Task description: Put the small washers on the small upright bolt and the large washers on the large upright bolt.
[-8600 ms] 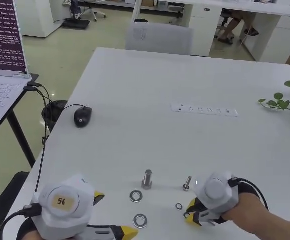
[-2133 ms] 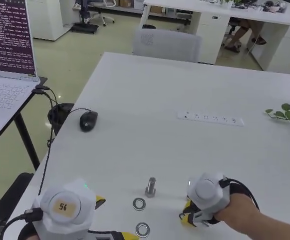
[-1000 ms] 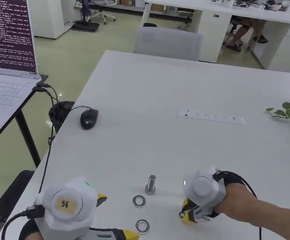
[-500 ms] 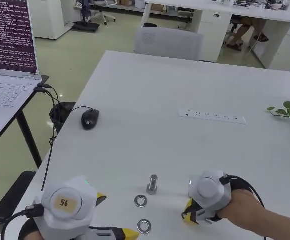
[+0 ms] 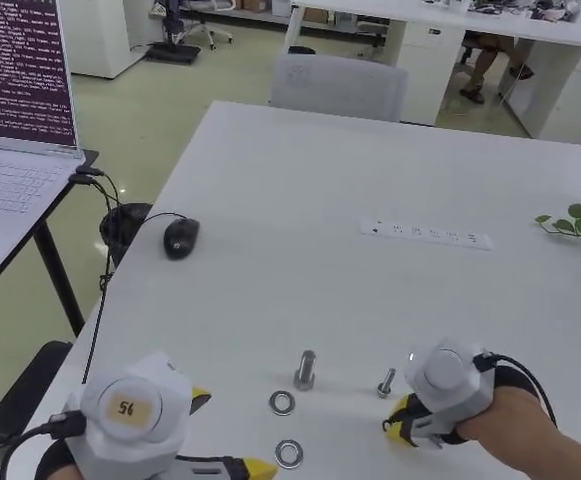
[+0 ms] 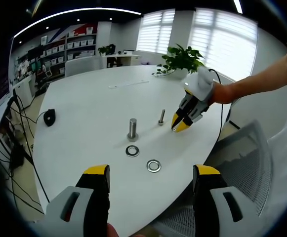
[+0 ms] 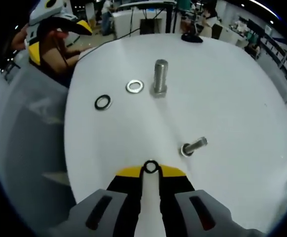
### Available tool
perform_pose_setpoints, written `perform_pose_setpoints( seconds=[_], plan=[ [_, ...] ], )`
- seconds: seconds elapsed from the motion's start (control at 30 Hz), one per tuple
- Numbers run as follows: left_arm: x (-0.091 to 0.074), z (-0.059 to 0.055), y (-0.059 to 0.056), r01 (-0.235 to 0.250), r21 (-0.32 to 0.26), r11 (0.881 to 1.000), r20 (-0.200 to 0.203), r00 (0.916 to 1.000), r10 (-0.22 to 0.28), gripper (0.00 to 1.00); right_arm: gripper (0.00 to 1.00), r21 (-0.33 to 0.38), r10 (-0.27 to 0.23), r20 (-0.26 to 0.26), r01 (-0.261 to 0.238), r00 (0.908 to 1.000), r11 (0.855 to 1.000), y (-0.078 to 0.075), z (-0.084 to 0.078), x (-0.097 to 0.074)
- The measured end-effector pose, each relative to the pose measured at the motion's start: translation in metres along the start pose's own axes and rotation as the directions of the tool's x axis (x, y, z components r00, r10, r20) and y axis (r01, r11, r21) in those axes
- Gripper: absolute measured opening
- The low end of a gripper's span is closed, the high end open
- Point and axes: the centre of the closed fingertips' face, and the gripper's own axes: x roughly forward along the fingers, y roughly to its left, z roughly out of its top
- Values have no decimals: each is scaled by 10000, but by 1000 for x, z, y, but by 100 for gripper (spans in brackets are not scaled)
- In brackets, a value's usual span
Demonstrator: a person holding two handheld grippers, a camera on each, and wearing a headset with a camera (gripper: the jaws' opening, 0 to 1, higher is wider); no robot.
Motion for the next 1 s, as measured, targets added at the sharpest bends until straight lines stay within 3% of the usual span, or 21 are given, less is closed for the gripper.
perform_pose_setpoints(
  seconds=[0.37, 0.6, 1.0],
  plan=[
    [3, 7, 0, 75, 95, 9999, 85, 9999, -76, 68, 13, 1, -932, 442, 933, 9947, 9956, -38, 26, -34],
    [4, 7, -1, 92, 93, 9999, 97, 9999, -93, 68, 13, -179, -1040, 494, 1049, 9934, 9943, -46, 39, -35],
    [0, 2, 1, -32, -36, 10000, 61, 10000, 32, 68, 14, -395, -799, 48, 800, 9968, 9960, -47, 36, -29]
  ],
)
